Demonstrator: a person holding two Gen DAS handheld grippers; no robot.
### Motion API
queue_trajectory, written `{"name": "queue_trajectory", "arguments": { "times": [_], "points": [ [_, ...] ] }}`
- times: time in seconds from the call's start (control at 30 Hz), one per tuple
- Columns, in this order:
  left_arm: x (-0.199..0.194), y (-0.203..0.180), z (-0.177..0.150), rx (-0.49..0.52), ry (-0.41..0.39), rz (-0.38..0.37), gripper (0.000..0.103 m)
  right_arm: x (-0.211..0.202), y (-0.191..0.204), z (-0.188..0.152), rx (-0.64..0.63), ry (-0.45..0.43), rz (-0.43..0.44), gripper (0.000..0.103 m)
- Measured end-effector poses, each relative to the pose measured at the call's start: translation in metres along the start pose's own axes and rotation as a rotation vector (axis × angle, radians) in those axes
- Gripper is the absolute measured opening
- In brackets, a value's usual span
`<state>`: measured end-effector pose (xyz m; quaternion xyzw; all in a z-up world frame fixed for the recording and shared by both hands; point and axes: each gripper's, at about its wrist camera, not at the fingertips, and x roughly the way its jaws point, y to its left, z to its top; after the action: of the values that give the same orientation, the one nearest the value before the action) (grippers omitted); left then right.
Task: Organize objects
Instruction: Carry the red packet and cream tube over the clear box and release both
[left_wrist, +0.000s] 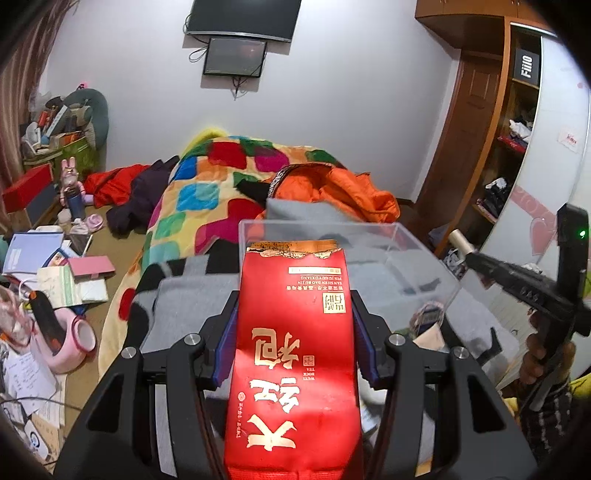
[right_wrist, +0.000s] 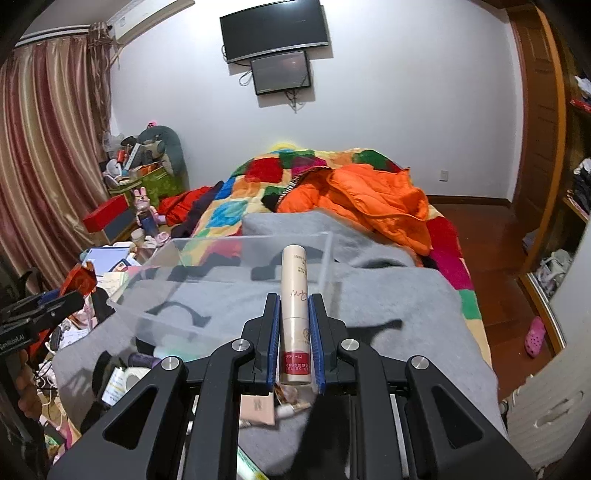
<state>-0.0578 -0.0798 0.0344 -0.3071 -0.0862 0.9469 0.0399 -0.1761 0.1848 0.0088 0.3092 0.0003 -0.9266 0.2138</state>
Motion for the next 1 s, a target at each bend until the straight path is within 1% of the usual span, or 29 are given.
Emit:
{"name": "queue_trajectory", "arguments": {
  "times": [0.1,0.37,0.57,0.8,1.0],
  "points": [
    [0.008,-0.003,0.011,0.017,0.013,-0.010,0.054,0.009,0.005,0.008,-0.016,0.006,0.015,0.014],
    [0.050,-0.012,0.035,0.063,0.097,-0.009,0.054,0.036,0.015,0.024,-0.053,0.028,0.030,0.014],
    [0.076,-0.025,0.039,0.104,0.142,0.009,0.054,0.055,0.022,0.029,-0.087,0.050,0.013,0.014],
    [0.107,-0.040,0.039,0.153,0.201,0.034,0.054,0.080,0.028,0.027,-0.128,0.097,-0.007,0.014],
    [0.130,-0.036,0.040,0.133,0.273,0.005,0.054,0.098,0.034,0.020,-0.168,0.146,-0.015,0.014]
  ]
}}
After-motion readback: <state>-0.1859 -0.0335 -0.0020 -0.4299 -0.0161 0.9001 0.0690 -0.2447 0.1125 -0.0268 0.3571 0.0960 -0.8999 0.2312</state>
